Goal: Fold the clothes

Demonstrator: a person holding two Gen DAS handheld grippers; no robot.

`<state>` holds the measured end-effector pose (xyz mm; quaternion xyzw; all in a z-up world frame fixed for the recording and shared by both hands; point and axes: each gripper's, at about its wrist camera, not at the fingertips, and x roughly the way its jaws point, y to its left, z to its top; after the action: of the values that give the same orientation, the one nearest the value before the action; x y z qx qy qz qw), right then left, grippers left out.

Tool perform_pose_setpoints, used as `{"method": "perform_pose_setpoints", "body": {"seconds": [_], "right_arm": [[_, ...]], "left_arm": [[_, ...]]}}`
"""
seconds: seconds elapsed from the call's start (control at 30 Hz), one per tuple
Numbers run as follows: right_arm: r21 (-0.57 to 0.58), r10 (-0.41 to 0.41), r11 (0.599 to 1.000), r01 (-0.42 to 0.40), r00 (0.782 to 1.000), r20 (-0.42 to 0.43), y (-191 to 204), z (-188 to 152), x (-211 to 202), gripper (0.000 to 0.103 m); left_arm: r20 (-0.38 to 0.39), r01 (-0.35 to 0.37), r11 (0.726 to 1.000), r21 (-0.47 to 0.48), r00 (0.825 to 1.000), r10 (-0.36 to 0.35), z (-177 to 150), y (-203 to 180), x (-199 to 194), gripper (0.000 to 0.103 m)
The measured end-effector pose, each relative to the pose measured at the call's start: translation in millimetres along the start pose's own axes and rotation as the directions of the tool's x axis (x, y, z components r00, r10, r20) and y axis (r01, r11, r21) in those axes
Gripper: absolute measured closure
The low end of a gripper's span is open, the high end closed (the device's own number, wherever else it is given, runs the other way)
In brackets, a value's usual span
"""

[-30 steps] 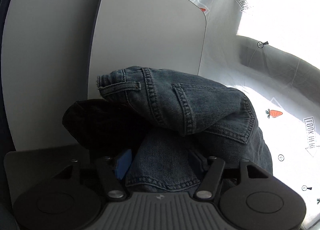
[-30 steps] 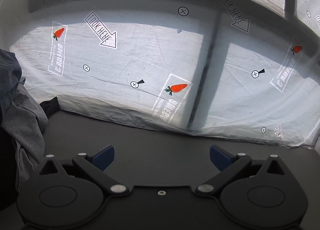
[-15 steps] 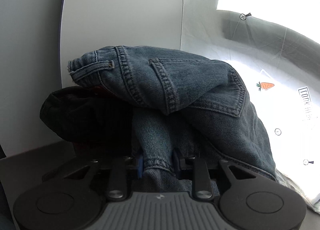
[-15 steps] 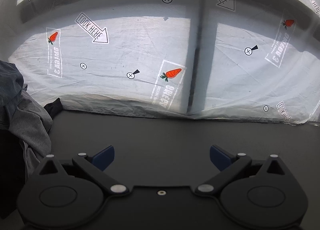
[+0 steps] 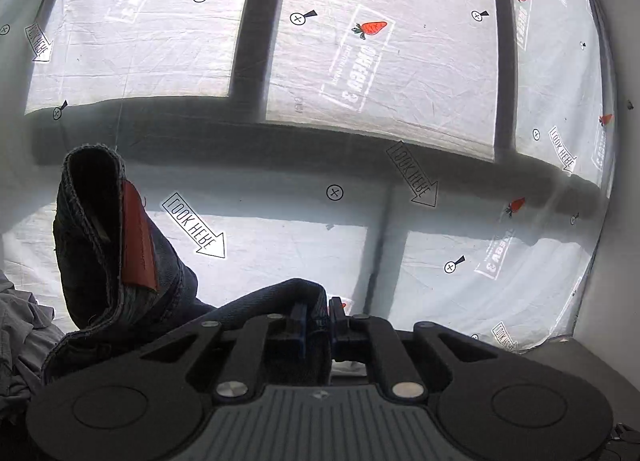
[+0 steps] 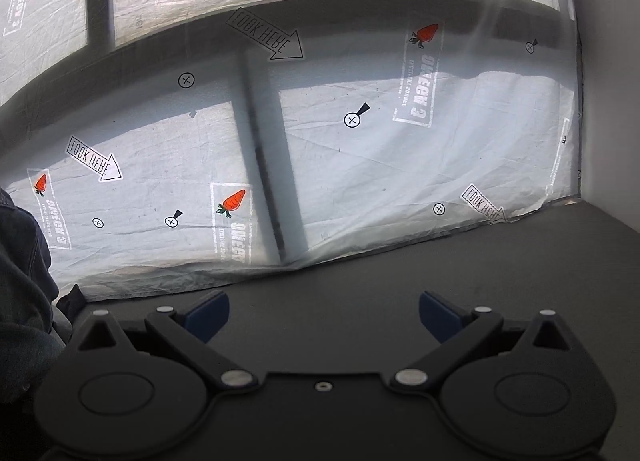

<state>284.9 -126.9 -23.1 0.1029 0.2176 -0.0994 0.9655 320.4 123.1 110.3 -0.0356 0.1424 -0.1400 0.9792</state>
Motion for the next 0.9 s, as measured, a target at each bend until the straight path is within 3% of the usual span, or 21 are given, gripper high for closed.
{"method": "perform_pose_setpoints", "body": {"seconds": [0.03,0.1,0.2,0.27,0.33,0.37,0.4,0.5,0.57,0.63,0.7,0.77,0.9], "right_arm": [[0.015,-0.048,0.999,0.048,0.999,0.015,-23.2,1.0,-8.0,0.000],[0.046,-0.144,0.989,0.142,0.989,0.042,-69.6,3.1,-23.9,0.000],[0.038,-0.297,0.954,0.296,0.954,0.035,-138.3,6.2,-47.5,0.000],[0.033,-0.369,0.929,0.369,0.929,0.013,-180.9,5.8,-61.3,0.000],[0.009,-0.411,0.912,0.411,0.912,-0.024,-213.4,2.9,-69.8,0.000],[-0.007,-0.429,0.903,0.429,0.902,-0.044,-228.0,0.6,-72.5,0.000],[-0.024,-0.435,0.901,0.434,0.898,-0.067,-238.3,-2.0,-73.0,0.000],[-0.059,-0.410,0.912,0.405,0.902,-0.136,-255.2,-8.6,-65.5,0.000],[-0.086,-0.373,0.927,0.364,0.914,-0.157,-255.1,-11.0,-56.0,0.000],[-0.131,-0.327,0.942,0.308,0.930,-0.169,-245.5,-14.1,-40.1,0.000],[-0.161,-0.264,0.958,0.235,0.946,-0.187,-230.5,-16.0,-17.7,0.001],[-0.192,-0.202,0.967,0.165,0.960,-0.194,-210.6,-18.4,3.3,0.002],[-0.299,-0.074,0.954,0.002,0.970,-0.230,-157.3,-24.4,40.9,0.014]], "left_arm": [[-0.028,0.089,0.996,0.011,0.996,-0.088,-3.0,-35.9,17.8,0.093],[-0.120,0.238,0.971,0.022,0.965,-0.234,-15.8,-110.7,55.2,0.092],[-0.259,0.390,0.918,-0.070,0.882,-0.394,-53.4,-208.5,102.9,0.088],[-0.272,0.453,0.874,-0.173,0.831,-0.485,-87.4,-242.1,112.7,0.087],[-0.266,0.482,0.855,-0.191,0.813,-0.518,-98.2,-260.0,102.0,0.079],[-0.262,0.490,0.854,-0.178,0.813,-0.521,-101.9,-264.0,95.7,0.077],[-0.261,0.476,0.866,-0.152,0.826,-0.500,-105.3,-262.9,88.5,0.072],[-0.301,0.310,0.944,-0.111,0.895,-0.329,-120.2,-254.3,74.9,0.068],[-0.344,0.176,0.975,-0.132,0.915,-0.212,-126.5,-227.6,72.7,0.068],[-0.402,0.015,0.988,-0.153,0.913,-0.076,-134.1,-194.6,72.6,0.068],[-0.460,-0.169,0.975,-0.147,0.884,0.084,-145.4,-155.3,68.7,0.068],[-0.487,-0.303,0.945,-0.127,0.849,0.207,-158.0,-120.2,60.6,0.068],[-0.547,-0.516,0.847,-0.128,0.749,0.374,-175.8,-56.0,50.7,0.065]]}}
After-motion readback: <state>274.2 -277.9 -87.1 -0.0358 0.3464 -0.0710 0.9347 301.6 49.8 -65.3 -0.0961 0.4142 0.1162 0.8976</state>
